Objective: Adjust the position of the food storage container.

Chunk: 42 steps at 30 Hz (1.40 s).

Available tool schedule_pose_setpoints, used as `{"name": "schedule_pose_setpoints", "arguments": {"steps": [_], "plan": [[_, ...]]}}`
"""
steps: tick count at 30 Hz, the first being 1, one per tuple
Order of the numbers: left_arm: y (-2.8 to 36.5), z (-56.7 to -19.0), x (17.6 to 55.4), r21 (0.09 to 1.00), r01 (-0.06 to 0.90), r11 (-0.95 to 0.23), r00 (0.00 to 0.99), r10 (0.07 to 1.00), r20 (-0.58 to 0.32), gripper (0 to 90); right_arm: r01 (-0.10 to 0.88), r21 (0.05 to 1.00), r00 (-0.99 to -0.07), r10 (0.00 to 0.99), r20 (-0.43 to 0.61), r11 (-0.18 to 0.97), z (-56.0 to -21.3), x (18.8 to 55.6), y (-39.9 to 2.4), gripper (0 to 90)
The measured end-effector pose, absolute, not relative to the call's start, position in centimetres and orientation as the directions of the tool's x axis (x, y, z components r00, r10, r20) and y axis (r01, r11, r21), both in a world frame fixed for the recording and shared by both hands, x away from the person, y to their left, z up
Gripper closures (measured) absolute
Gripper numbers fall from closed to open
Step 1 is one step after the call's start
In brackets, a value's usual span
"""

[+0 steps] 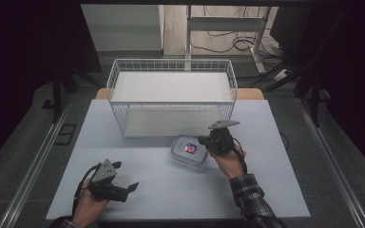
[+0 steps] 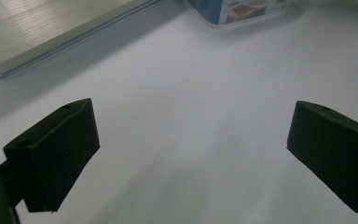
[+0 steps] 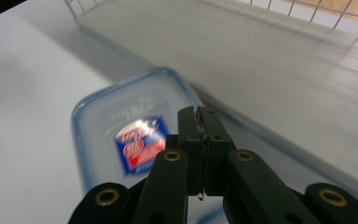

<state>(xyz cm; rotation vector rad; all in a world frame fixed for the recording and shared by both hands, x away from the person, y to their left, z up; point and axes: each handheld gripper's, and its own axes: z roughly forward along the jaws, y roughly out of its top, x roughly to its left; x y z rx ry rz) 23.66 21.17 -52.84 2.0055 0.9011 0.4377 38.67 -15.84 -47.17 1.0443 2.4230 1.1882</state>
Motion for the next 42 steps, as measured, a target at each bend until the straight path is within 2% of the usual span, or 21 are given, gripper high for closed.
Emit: {"name": "schedule_pose_setpoints", "arguments": {"steps": [10, 19, 28, 42], "plan": [[21.3, -52.8, 23.7, 0.831, 0.432, -0.35, 0.674, 0.738, -0.04, 1.8, 0.498, 0.746, -0.708, 0.704, 0.055, 0.443, -48.4, 41.7, -13.5, 88.6], [21.2, -52.7, 23.6, 0.835, 0.424, -0.352, 0.678, 0.734, -0.034, 1.8, 0.524, 0.722, -0.688, 0.724, 0.045, 0.453, -49.7, 43.3, -13.3, 88.7], [21.1, -52.8, 23.6, 0.831, 0.426, -0.357, 0.682, 0.73, -0.036, 1.7, 0.542, 0.714, -0.689, 0.721, 0.075, 0.444, -50.2, 43.0, -13.2, 88.9], [21.0, -52.9, 23.6, 0.829, 0.428, -0.36, 0.685, 0.727, -0.039, 1.7, 0.503, 0.712, -0.766, 0.635, 0.104, 0.49, -50.3, 40.3, -11.0, 88.8]]}}
